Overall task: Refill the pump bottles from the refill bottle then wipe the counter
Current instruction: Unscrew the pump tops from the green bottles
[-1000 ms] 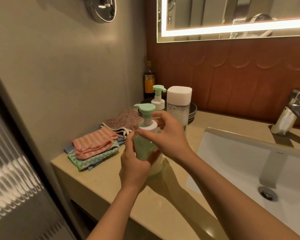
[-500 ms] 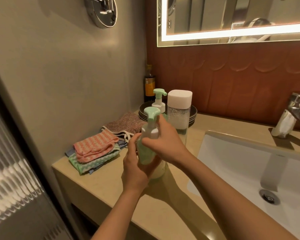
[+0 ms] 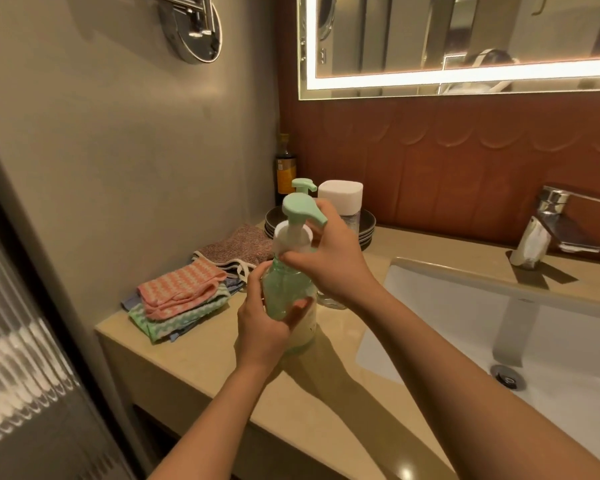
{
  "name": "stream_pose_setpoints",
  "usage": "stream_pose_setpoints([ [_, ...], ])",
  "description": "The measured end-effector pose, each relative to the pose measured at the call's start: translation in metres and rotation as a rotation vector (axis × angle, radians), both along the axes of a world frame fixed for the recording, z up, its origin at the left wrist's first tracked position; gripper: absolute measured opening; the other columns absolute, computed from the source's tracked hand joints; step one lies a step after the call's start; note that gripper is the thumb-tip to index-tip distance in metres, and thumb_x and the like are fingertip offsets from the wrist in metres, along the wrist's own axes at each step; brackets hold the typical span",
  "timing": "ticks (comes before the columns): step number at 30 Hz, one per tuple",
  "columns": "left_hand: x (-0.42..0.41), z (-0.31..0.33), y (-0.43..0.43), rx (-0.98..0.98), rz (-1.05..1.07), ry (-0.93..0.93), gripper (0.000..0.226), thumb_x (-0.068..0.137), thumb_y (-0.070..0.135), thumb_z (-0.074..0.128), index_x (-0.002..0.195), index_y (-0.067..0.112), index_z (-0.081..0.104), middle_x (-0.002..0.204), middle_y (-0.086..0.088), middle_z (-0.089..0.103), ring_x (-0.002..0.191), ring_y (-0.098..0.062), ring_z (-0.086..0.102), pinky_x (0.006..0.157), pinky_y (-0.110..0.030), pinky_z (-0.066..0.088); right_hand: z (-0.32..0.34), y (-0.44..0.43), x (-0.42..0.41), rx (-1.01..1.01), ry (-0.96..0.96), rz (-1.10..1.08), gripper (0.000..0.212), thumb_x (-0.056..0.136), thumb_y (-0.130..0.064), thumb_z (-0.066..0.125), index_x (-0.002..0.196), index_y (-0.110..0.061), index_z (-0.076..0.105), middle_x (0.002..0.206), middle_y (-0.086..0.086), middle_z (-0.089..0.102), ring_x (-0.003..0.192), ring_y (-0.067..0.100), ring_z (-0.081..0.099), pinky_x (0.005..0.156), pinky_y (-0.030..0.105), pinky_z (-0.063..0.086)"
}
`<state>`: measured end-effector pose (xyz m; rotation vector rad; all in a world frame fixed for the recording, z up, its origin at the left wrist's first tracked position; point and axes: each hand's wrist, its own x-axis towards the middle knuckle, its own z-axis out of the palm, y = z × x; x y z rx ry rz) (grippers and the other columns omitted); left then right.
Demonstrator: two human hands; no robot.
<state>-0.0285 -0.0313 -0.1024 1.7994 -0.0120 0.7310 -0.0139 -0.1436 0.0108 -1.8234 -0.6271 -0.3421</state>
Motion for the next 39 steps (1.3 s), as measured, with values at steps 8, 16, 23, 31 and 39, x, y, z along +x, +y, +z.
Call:
stream_pose_setpoints([
  [8,-0.012,0.012,-0.001,-0.043,-0.058,0.055,0.072,0.062,0.054,0.08,0.12,0.039,0.04,0.11,0.023,0.056,0.098,0.009,0.055,0.072,-0.01,0.045,0.015,-0.041,-0.023,0.352,0.04,0.023,0.051,0.068,-0.005,0.081,0.109,-0.019,0.055,0.099,-0.001,0.063,0.089,0.009,0.061,0.076,0.024,0.053],
  [16,-0.026,0.026,-0.002,-0.077,-0.099,0.177,0.077,0.069,0.032,0.082,0.127,0.034,0.03,0.122,0.007,0.052,0.107,-0.009,0.054,0.086,-0.024,0.044,-0.008,-0.075,-0.056,0.638,0.092,-0.061,0.04,0.071,-0.009,0.079,0.104,-0.022,0.06,0.1,0.002,0.064,0.093,0.013,0.064,0.076,0.021,0.054],
  [23,-0.033,0.032,0.01,-0.033,-0.038,0.205,0.083,0.072,0.029,0.081,0.135,0.024,0.028,0.116,0.007,0.047,0.106,-0.012,0.051,0.09,-0.03,0.043,-0.026,-0.08,-0.073,0.427,-0.223,-0.158,0.049,0.066,-0.033,0.081,0.108,-0.03,0.056,0.105,-0.005,0.06,0.101,0.011,0.059,0.077,0.019,0.053],
  [31,-0.019,0.029,0.039,0.068,0.067,0.209,0.085,0.068,0.035,0.083,0.136,0.025,0.033,0.13,0.002,0.044,0.114,-0.015,0.045,0.09,-0.031,0.04,-0.086,-0.048,-0.049,-0.543,-0.628,0.103,0.051,0.07,0.002,0.077,0.117,-0.011,0.062,0.115,0.011,0.062,0.103,0.023,0.06,0.084,0.027,0.05],
  [39,-0.01,0.018,0.053,0.12,0.083,0.206,0.091,0.069,0.04,0.081,0.141,0.031,0.028,0.147,-0.001,0.034,0.132,-0.02,0.035,0.104,-0.038,0.035,-0.105,-0.026,-0.028,-0.639,-0.337,0.231,0.046,0.09,-0.003,0.059,0.132,-0.02,0.053,0.145,0.002,0.044,0.138,0.027,0.033,0.112,0.036,0.03],
])
